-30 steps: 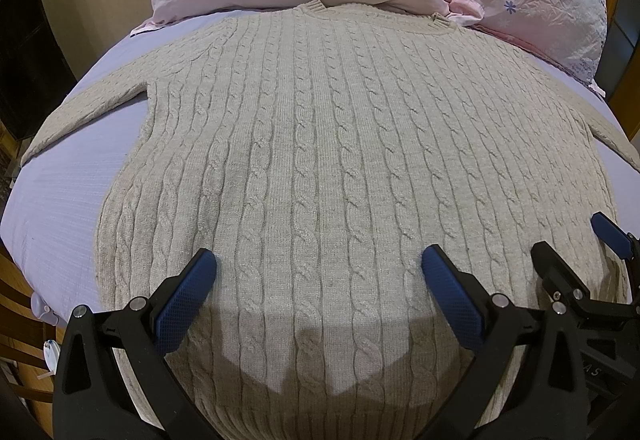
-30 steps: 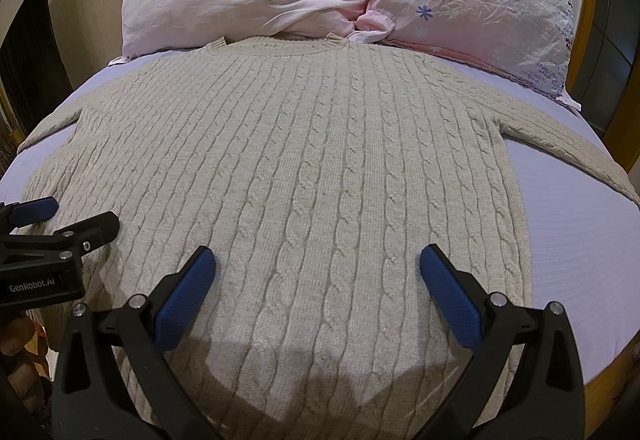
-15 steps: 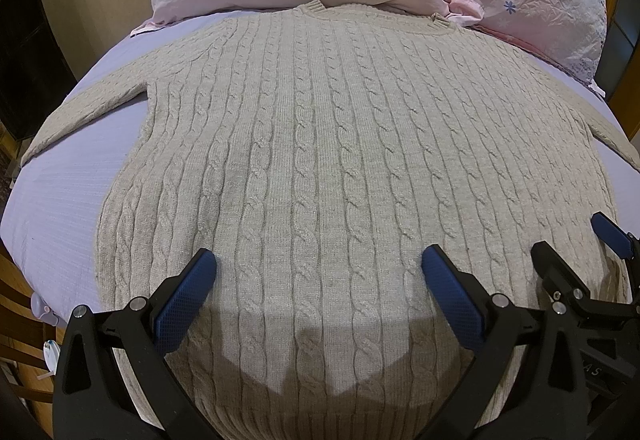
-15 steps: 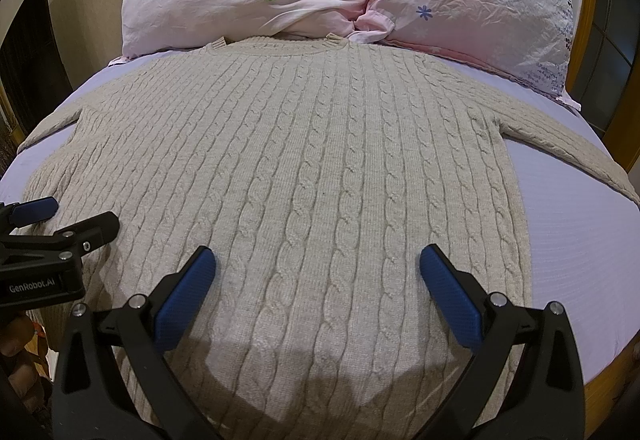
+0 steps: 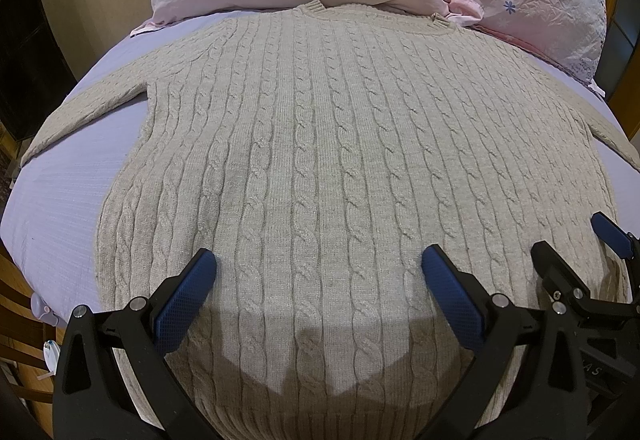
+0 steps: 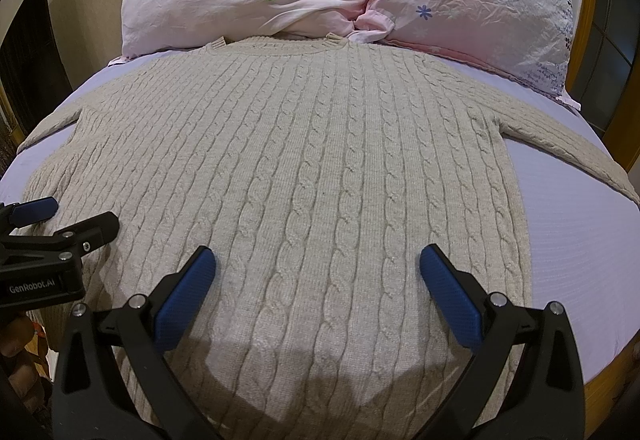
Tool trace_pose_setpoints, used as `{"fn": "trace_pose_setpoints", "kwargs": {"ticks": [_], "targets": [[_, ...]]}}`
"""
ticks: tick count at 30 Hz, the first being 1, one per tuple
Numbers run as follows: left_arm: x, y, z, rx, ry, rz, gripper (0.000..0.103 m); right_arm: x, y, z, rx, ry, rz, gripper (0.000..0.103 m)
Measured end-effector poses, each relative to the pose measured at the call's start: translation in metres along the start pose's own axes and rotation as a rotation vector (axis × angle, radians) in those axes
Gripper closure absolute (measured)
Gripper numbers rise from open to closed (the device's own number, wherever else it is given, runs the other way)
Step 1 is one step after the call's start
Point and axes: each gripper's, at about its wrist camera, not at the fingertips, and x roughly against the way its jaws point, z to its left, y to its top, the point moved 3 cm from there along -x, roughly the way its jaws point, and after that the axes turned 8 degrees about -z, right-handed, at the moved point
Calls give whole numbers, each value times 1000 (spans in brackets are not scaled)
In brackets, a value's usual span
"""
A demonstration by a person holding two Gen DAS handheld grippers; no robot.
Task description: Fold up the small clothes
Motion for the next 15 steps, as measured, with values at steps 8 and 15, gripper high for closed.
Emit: {"fn": "trace_pose_setpoints", "kwargs": {"ticks": [8, 15], "targets": [[1, 1, 0, -4, -2, 2, 1, 0, 0, 3, -1, -1, 8, 2], [0, 1, -3, -10, -5, 7, 1, -1, 0, 0, 5, 4, 11, 2]]}}
